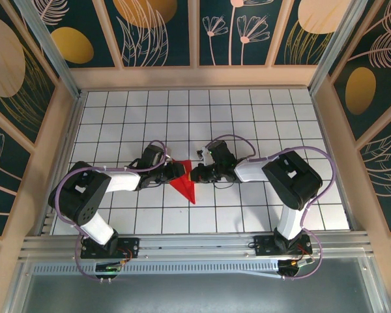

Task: Fold a paper plane with a square sheet of paper (fold left side to right side)
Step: Fourth fold the wing at the center of the table.

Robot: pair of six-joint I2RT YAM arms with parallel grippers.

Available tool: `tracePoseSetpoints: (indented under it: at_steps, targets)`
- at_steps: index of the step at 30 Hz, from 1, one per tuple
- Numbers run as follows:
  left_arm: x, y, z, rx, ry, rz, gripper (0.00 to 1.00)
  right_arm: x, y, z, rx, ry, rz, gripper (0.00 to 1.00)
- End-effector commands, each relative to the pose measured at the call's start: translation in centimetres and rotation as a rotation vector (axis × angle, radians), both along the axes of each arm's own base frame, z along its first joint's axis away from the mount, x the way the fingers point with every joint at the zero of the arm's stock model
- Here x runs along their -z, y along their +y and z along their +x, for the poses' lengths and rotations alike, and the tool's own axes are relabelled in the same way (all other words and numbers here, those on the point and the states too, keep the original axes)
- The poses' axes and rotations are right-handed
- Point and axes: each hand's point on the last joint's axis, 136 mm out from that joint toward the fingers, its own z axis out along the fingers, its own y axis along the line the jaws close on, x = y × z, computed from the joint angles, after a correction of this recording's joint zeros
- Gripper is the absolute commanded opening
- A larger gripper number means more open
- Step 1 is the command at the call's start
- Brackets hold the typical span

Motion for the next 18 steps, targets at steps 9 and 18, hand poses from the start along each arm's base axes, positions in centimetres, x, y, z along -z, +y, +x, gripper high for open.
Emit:
tracePoseSetpoints:
  at_steps: [9,18]
  targets:
    - [1.73,0.97,-0.9,-0.012,0.042,0.059,0.42,1.35,-0.82,0.88,0.024,-0.014,-0.084,0.0]
    - [1.79,1.02,-0.95,-0.013,0.044,0.059,0.42,1.7,-0.61,0.97,0.019,-0.008,-0.082,0.0]
